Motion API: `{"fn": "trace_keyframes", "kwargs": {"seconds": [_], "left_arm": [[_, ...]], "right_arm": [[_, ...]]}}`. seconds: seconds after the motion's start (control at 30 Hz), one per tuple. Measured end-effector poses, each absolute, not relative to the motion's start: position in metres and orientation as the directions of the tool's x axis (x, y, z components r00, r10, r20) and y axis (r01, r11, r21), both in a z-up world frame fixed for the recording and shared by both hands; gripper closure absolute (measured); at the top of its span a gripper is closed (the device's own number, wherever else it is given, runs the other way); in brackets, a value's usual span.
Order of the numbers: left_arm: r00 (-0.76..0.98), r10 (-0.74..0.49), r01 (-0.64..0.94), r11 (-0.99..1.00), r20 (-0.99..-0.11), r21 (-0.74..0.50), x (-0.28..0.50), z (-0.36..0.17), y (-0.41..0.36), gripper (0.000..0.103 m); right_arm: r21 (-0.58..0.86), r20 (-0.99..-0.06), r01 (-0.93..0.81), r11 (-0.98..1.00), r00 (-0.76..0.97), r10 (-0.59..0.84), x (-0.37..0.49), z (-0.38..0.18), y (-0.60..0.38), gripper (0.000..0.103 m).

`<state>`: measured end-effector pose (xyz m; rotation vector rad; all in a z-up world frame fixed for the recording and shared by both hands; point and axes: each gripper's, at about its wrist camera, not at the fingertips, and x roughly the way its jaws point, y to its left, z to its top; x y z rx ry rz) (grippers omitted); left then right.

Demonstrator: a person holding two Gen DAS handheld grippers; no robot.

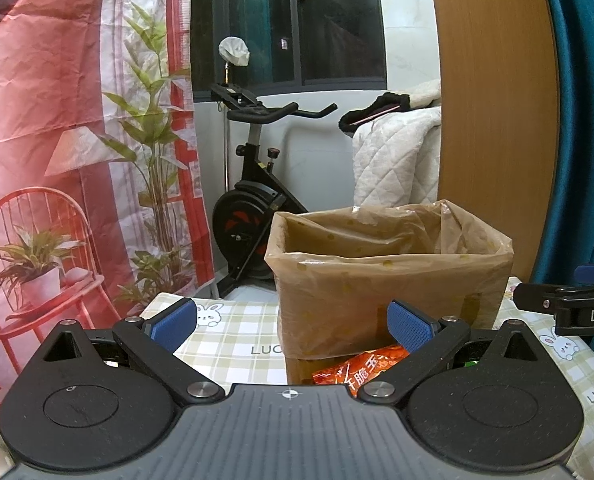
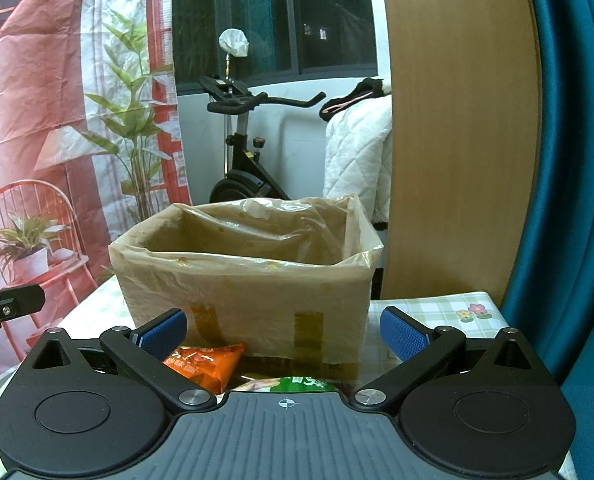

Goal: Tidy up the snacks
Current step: 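Lower both grippers toward the snack pile beside the box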

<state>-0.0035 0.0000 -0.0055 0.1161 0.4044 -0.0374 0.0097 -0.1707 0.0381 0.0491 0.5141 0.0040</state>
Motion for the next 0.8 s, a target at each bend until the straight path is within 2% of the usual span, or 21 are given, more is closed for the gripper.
{"fn": "trace_keyframes", "kwargs": {"seconds": [0.23, 0.43, 0.63, 0.8], "left_arm": [[0.917, -0.024, 0.067, 0.993, -0.398, 0.094, -0.007, -0.011, 0.002, 0.001], [0.898, -0.053, 0.057, 0.998, -0.437, -0.004, -0.009, -0.027, 0.019, 0.001], [0.891, -0.034, 0.038, 0.999, -0.453, 0.000, -0.013, -0.039, 0.026, 0.001], [0.888, -0.071, 0.072, 0.997, -0.455, -0.015, -0.017, -0.050, 0.032, 0.001]], "right_arm": [[0.047, -0.489, 0.002, 0.999, 0.872, 0.021, 0.006, 0.036, -0.172, 0.001], [0.034, -0.510, -0.008, 0.999, 0.860, 0.024, 0.000, 0.022, -0.170, 0.001], [0.045, -0.533, -0.017, 0.999, 0.846, 0.038, -0.005, 0.006, -0.166, 0.000], [0.039, -0.525, -0.067, 0.997, 0.847, 0.078, -0.010, -0.010, -0.159, 0.000]]}}
